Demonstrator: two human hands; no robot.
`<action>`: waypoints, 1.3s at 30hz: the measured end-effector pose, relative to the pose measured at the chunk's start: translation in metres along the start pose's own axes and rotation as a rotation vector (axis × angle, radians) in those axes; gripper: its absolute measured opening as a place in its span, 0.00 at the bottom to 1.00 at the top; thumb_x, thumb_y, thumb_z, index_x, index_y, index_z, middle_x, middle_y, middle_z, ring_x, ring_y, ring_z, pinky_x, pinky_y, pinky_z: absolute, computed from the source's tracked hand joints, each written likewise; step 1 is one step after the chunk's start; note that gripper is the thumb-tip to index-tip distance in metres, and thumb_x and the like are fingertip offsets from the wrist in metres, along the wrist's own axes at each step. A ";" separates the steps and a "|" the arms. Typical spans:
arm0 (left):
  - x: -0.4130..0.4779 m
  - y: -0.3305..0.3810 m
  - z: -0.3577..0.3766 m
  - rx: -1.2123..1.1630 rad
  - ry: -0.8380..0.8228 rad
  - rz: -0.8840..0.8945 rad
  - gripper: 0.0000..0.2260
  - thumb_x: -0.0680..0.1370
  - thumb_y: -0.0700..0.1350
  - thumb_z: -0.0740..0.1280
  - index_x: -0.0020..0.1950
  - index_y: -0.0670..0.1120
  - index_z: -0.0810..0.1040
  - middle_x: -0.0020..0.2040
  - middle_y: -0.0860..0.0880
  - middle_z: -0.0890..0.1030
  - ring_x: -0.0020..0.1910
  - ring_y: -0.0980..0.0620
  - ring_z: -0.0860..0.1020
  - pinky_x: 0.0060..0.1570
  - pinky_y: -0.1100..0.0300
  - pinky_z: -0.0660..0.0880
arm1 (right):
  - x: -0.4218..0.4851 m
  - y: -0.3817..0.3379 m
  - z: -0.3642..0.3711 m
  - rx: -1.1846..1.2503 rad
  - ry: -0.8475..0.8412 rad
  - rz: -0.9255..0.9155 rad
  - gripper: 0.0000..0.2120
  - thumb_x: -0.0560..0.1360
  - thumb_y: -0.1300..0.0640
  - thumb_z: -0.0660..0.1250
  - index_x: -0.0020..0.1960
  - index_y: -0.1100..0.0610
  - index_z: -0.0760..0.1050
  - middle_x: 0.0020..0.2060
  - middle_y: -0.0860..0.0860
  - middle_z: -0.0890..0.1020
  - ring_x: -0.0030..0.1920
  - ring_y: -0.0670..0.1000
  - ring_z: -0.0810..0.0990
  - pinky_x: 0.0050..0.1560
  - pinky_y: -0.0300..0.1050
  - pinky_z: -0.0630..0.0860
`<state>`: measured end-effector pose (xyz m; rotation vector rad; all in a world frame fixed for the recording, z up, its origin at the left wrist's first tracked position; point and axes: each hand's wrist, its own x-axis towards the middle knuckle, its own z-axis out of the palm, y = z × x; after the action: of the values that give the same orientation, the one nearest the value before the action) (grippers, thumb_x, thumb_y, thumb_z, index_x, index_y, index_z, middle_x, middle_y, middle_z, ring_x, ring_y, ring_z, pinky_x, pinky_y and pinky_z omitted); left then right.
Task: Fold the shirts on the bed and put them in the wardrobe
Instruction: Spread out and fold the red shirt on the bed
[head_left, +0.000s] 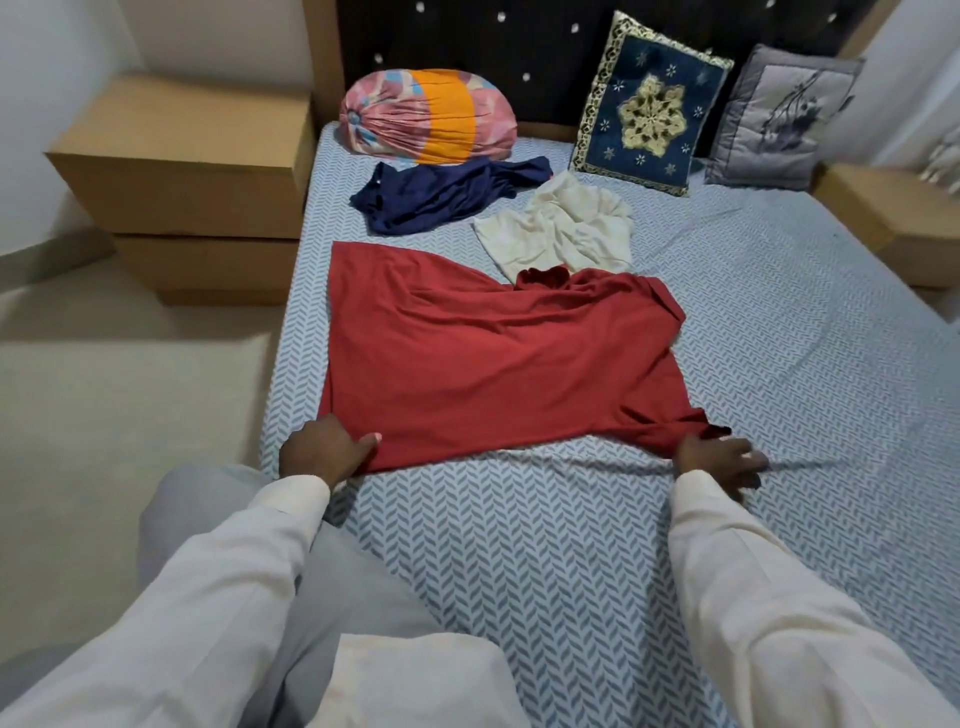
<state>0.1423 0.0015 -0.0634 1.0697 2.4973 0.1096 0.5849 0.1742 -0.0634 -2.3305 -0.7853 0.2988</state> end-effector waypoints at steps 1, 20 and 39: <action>-0.002 0.001 -0.001 0.005 0.000 0.012 0.37 0.71 0.68 0.67 0.65 0.39 0.71 0.60 0.37 0.78 0.59 0.37 0.78 0.55 0.50 0.75 | -0.007 0.004 0.002 -0.039 -0.022 -0.132 0.26 0.69 0.51 0.54 0.61 0.65 0.71 0.68 0.65 0.67 0.63 0.67 0.69 0.59 0.61 0.70; 0.012 -0.011 -0.013 -0.891 -0.211 -0.276 0.14 0.76 0.49 0.59 0.48 0.38 0.76 0.37 0.41 0.80 0.33 0.45 0.78 0.36 0.55 0.78 | -0.057 -0.020 0.047 -0.401 -0.555 -0.950 0.06 0.72 0.56 0.67 0.46 0.58 0.74 0.47 0.57 0.76 0.55 0.60 0.74 0.46 0.51 0.72; -0.003 -0.008 -0.007 -0.201 -0.126 0.148 0.13 0.79 0.55 0.62 0.59 0.49 0.68 0.54 0.43 0.80 0.51 0.42 0.78 0.53 0.51 0.75 | -0.059 -0.034 0.043 -0.530 -0.662 -0.830 0.09 0.72 0.60 0.63 0.52 0.57 0.73 0.53 0.61 0.79 0.55 0.62 0.78 0.54 0.52 0.76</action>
<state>0.1355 -0.0054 -0.0581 1.1375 2.2403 0.3192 0.5050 0.1808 -0.0743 -2.0931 -2.2829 0.5338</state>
